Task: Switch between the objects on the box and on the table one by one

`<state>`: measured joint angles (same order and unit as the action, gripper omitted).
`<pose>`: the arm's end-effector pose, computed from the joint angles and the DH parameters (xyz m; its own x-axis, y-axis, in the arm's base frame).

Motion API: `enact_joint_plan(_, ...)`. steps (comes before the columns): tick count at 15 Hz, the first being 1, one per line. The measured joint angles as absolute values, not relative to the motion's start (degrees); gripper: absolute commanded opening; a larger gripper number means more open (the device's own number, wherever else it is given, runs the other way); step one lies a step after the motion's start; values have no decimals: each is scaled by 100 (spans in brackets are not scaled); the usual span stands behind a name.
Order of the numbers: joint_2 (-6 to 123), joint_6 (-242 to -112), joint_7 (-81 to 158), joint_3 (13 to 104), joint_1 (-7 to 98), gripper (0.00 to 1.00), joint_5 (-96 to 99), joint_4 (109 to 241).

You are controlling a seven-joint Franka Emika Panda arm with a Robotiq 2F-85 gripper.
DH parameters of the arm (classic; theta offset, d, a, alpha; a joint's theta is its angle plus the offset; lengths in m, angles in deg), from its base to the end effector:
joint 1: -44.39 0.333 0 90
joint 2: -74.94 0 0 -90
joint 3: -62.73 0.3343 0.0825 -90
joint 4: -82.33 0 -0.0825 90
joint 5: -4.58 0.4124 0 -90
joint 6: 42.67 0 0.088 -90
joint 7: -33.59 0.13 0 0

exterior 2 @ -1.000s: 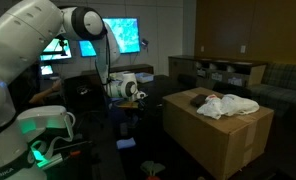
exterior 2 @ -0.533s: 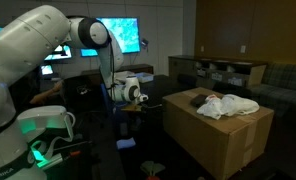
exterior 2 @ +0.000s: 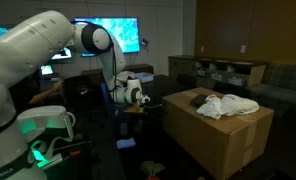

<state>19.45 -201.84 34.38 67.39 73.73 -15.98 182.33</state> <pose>0.5435 0.3814 -0.0090 0.6390 0.7665 0.0640 0.7621 -0.6422 0.0823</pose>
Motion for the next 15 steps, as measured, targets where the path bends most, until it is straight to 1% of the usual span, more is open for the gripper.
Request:
enact_joint_plan(2,1916,-20184,3438,6735,7373,96,-1598,18188)
enact_joint_plan(3,1912,-20184,3438,6735,7373,100,-1598,18178)
enact_joint_plan(11,1926,-20295,3438,6783,7439,100,-1598,18195)
enact_joint_plan(15,2070,-20402,3456,6869,7666,100,-1598,18389)
